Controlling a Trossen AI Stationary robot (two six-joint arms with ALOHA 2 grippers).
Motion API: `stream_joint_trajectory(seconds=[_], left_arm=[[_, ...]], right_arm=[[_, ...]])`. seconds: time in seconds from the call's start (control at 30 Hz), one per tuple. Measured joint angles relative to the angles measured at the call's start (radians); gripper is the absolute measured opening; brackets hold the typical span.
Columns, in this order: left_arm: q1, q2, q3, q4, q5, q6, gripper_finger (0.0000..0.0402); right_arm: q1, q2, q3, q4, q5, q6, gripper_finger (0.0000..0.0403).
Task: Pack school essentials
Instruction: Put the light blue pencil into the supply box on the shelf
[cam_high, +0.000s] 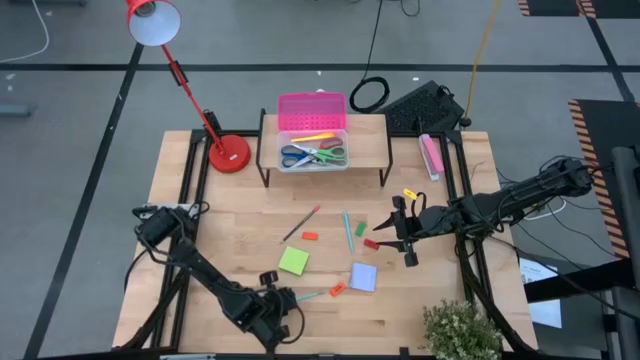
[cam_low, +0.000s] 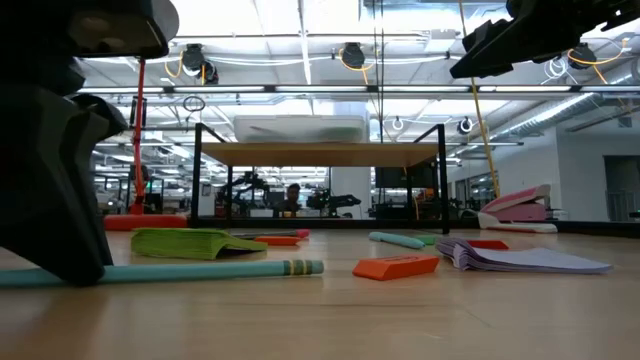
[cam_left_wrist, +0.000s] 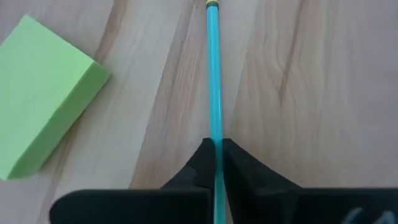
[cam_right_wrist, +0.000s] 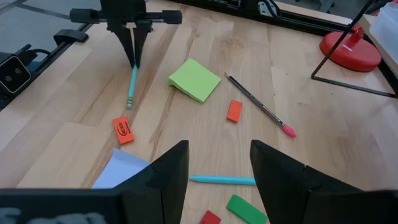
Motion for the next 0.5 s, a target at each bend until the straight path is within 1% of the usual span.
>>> stream_joint_trajectory(seconds=[0.13,0.3,0.5], left_arm=[[0.015,-0.024,-0.004,-0.003,0.011,0.032,0.0018],[0.042,-0.109,-0.005,-0.021,-0.004,0.093,0.0013],[0.106,-0.24,-0.005,-0.026,-0.032,0.278,0.0003]], right_arm=[[0.0,0.0,0.0,-0.001,0.0,0.0,0.0164],[0.0,0.0,0.0,-0.011,0.0,0.0,0.0164],[0.0,0.0,0.0,-0.011,0.0,0.0,0.0164]])
